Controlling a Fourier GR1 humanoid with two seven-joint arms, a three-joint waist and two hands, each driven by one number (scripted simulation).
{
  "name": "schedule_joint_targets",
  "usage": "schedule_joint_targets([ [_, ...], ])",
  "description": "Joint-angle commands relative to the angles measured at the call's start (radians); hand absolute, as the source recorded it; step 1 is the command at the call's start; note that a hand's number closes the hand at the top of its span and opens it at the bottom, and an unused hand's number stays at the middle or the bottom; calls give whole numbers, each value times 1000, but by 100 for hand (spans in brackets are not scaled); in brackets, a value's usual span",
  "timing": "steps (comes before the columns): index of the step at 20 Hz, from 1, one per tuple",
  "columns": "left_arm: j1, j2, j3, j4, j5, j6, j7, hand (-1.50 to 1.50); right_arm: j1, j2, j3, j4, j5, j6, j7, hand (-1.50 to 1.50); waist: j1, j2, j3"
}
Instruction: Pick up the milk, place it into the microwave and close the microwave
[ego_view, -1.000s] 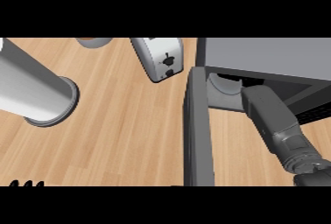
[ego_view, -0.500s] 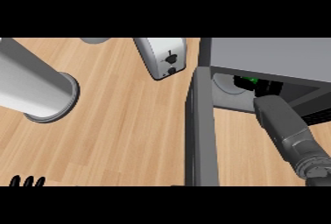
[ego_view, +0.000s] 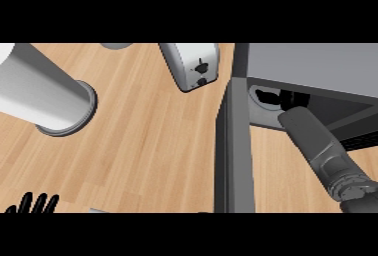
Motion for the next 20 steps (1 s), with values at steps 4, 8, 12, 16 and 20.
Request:
schedule_joint_targets([
  [4, -6, 10, 19, 26, 0, -6, -5, -150, -36, 70, 27, 10, 27, 109, -12, -150, 2, -5, 5],
  [8, -36, -9, 7, 29, -12, 11, -5, -150, -34, 99, 23, -1, 23, 164, -36, -150, -13, -3, 6],
  [12, -4, 13, 18, 29, -11, -13, -17, -150, -47, 112, -25, -39, -25, 251, -54, -150, -22, -15, 7],
  [16, -10, 2, 18, 26, -14, -3, -20, -150, -2, 143, -79, -82, -76, 305, -128, -150, -47, -17, 8],
  [20, -27, 10, 40, 33, 3, -7, -19, -150, 41, 152, -133, -117, -130, 408, -211, -150, -79, -27, 7],
])
